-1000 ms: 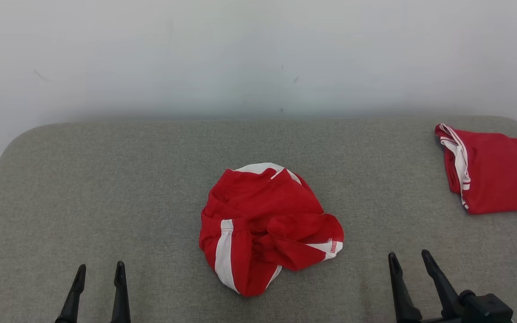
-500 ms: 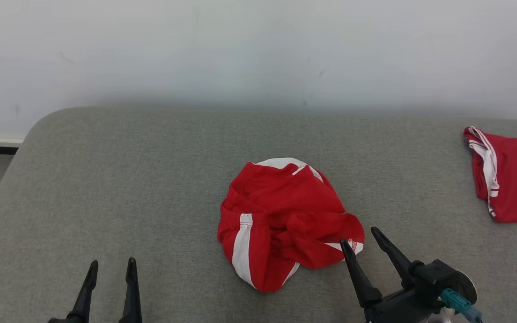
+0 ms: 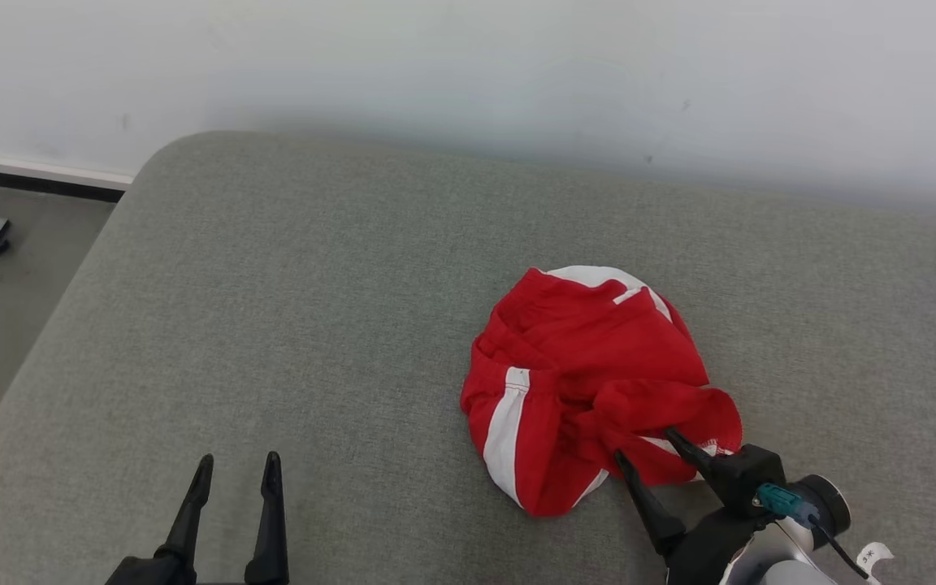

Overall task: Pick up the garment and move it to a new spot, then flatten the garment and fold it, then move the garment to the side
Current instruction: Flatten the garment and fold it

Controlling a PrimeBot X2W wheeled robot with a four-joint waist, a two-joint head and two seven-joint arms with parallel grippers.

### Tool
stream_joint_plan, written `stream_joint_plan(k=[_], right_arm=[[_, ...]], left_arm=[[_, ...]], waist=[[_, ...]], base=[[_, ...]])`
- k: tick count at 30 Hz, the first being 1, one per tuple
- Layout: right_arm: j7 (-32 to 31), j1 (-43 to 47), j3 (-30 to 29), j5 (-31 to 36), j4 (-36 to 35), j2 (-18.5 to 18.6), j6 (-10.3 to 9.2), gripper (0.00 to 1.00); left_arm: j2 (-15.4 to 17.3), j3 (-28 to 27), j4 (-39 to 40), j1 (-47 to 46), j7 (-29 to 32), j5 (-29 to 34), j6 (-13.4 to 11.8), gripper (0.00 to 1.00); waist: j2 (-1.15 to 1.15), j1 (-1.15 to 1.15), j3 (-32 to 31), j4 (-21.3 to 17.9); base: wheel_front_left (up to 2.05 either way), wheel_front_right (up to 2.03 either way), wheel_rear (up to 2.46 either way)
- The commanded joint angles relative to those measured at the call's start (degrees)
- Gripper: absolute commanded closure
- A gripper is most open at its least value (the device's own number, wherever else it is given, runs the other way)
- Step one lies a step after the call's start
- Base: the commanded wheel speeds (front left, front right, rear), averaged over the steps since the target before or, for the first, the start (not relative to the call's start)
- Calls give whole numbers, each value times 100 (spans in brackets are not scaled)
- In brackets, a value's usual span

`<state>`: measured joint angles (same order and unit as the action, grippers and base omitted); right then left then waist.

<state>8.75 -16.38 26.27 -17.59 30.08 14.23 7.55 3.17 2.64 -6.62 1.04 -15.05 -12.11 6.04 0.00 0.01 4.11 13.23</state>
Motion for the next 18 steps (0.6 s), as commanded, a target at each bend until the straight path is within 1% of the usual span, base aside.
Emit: stream_joint_plan(k=[1,3,4,5,12,15,18], right_arm=[[-33,-99,104,-93,137,46,-14,0],[-107,-162,248,-233,325,54,-14,0],[-131,-205,321,-281,402,74,-14,41],[-149,-238,377,-343,463,80,-14,100],[180,-452,477,-536,601,142,-14,100],[333,-492,451,-593,462,198,-14,100],[429,-402,297,-708,190,244,-14,100]], left_arm=[[-15,-19,-29,-59,-16,7,-3,0],[-21,-36,-55,-93,-16,-10,10,0],[-24,-36,-66,-102,-16,-13,16,0],[-25,-45,-81,-108,-16,-13,19,0],[-28,-84,-140,-55,-16,-45,29,0],[-28,-87,-165,-18,-17,-61,37,0],[-29,-84,-177,19,-16,-79,27,0]], waist=[[0,-1,100,147],[0,-1,105,161],[0,-1,105,163],[0,-1,102,158],[0,-1,-6,-93],[0,-1,-85,-271],[0,-1,-174,-449]], base=[[0,0,0],[0,0,0],[0,0,0],[0,0,0],[0,0,0],[0,0,0],[0,0,0]])
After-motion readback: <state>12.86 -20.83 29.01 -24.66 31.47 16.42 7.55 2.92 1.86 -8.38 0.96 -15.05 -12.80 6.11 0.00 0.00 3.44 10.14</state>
